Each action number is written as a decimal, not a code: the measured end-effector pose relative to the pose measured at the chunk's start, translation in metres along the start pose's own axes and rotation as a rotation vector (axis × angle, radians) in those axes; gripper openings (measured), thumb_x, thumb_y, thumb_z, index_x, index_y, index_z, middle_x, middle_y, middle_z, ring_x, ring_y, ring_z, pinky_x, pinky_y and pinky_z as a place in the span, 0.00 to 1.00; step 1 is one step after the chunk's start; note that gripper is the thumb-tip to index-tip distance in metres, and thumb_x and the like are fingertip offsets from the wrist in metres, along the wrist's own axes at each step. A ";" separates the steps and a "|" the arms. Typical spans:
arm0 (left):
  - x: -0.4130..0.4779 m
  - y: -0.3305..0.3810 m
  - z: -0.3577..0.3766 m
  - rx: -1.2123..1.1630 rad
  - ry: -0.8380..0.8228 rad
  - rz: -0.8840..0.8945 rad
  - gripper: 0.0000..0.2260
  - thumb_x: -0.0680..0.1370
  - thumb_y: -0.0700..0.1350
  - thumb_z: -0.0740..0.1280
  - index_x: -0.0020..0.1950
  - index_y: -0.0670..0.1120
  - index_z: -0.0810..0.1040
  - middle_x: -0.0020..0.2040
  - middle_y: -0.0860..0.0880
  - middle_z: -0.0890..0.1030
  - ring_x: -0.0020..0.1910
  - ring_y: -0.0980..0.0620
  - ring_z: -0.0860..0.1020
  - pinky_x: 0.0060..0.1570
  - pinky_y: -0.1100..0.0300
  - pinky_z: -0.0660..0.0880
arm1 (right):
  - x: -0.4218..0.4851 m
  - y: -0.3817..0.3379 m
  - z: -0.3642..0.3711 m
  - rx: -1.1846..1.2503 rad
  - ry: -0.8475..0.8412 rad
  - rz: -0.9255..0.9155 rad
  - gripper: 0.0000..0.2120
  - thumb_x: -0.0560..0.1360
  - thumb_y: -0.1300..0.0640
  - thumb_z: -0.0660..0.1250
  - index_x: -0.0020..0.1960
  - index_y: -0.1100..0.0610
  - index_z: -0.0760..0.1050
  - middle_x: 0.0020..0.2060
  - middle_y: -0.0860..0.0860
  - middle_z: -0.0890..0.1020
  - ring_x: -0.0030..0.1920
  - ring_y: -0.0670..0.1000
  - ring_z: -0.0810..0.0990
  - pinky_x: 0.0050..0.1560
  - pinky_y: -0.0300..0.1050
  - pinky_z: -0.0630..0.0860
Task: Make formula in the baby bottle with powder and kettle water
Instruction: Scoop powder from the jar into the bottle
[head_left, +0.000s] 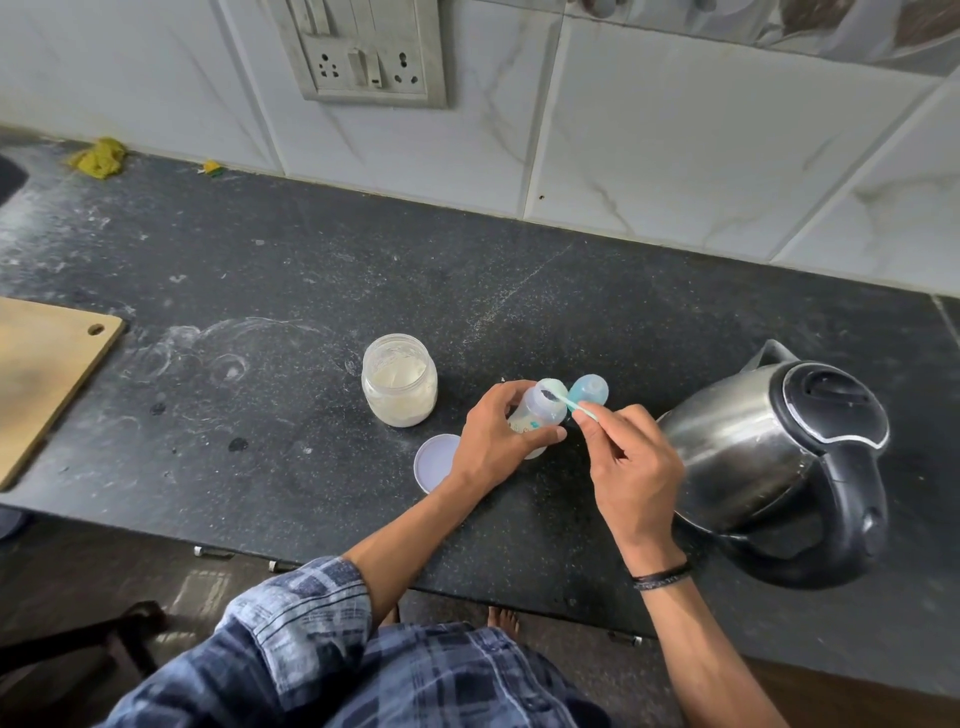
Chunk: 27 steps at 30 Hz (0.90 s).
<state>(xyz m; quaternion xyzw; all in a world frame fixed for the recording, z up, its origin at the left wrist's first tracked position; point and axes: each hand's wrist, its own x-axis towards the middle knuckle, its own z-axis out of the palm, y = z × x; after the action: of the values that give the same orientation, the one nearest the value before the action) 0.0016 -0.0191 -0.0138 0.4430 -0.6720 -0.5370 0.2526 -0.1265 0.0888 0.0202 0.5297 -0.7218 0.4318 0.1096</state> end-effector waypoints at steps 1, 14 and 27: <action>0.000 0.000 0.000 0.004 0.001 -0.002 0.26 0.69 0.54 0.80 0.64 0.54 0.76 0.60 0.57 0.79 0.60 0.58 0.77 0.61 0.59 0.74 | 0.000 0.001 0.001 0.006 0.004 0.003 0.07 0.78 0.58 0.74 0.55 0.59 0.87 0.38 0.50 0.81 0.35 0.46 0.74 0.34 0.39 0.71; 0.005 -0.004 0.003 0.011 -0.006 -0.021 0.28 0.69 0.52 0.80 0.67 0.54 0.75 0.62 0.58 0.79 0.61 0.59 0.76 0.61 0.62 0.72 | 0.006 -0.013 0.005 0.527 0.063 0.671 0.03 0.78 0.54 0.75 0.48 0.47 0.87 0.31 0.48 0.77 0.33 0.49 0.71 0.35 0.42 0.70; -0.006 -0.004 0.000 -0.003 -0.058 -0.025 0.31 0.68 0.47 0.81 0.68 0.55 0.73 0.63 0.61 0.75 0.60 0.64 0.74 0.55 0.73 0.67 | 0.013 -0.025 -0.003 0.857 0.146 1.094 0.05 0.78 0.56 0.74 0.44 0.55 0.85 0.30 0.47 0.74 0.29 0.45 0.66 0.27 0.35 0.62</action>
<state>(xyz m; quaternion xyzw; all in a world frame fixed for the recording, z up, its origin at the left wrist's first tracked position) 0.0063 -0.0137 -0.0169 0.4354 -0.6727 -0.5536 0.2268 -0.1113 0.0807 0.0432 0.0565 -0.6416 0.7061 -0.2941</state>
